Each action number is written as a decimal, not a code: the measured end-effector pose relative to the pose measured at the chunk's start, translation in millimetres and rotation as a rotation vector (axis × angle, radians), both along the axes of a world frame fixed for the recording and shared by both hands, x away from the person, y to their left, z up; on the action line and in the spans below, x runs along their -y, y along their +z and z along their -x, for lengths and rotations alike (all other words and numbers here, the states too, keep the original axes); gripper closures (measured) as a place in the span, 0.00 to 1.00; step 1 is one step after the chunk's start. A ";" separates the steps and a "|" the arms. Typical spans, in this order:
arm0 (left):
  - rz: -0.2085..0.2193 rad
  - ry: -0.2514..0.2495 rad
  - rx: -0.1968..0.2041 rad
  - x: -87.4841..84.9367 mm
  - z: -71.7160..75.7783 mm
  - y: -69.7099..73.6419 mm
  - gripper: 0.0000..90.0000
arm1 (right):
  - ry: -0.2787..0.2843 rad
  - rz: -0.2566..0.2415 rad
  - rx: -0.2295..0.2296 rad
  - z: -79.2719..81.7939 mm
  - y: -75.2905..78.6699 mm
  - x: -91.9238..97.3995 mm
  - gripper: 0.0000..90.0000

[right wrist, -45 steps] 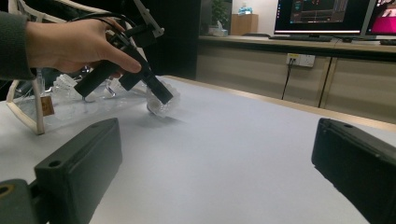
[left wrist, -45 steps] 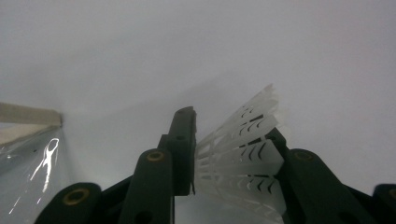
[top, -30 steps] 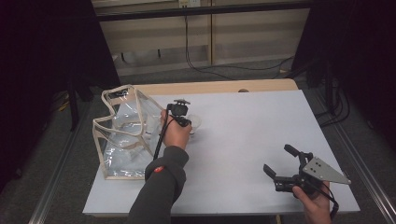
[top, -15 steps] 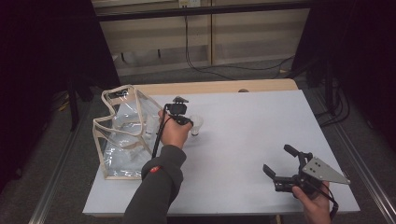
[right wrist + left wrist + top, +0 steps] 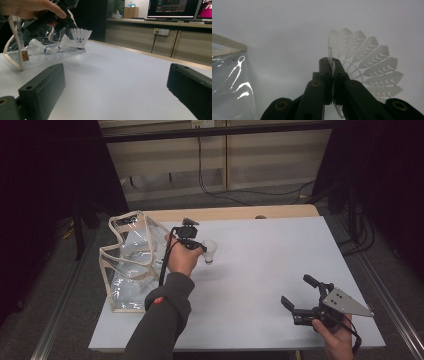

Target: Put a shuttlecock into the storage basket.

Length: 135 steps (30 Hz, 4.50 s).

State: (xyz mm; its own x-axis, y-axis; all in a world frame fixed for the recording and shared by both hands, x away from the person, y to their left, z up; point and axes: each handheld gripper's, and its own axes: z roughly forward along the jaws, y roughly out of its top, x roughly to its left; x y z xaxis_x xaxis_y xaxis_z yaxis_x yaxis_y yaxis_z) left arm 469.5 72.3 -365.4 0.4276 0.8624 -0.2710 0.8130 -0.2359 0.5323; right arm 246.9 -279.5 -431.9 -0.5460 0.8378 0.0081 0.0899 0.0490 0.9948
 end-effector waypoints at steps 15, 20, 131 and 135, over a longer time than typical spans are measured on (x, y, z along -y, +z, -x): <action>0.028 -0.007 -0.015 -4.5 2.2 13.8 1.00 | -0.003 -0.004 0.002 0.3 0.2 1.3 0.02; 0.036 -0.009 -0.020 -6.5 2.9 19.0 1.00 | -0.001 -0.004 0.003 -0.3 0.1 1.3 0.02; 0.058 -0.035 -0.023 -49.8 8.7 121.9 1.00 | -0.003 -0.004 0.002 1.2 0.8 0.8 0.02; 0.062 -0.034 -0.017 -51.8 9.1 125.3 1.00 | -0.003 -0.004 0.001 1.2 0.7 0.8 0.02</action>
State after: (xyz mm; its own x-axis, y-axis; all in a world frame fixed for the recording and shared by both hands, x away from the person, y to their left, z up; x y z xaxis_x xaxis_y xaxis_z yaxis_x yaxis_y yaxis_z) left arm 460.4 124.1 -240.1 0.4510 0.8289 -0.3309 0.8142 -0.2302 0.5330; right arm 245.7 -280.2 -431.2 -0.5432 0.8396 0.0106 0.0891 0.0451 0.9950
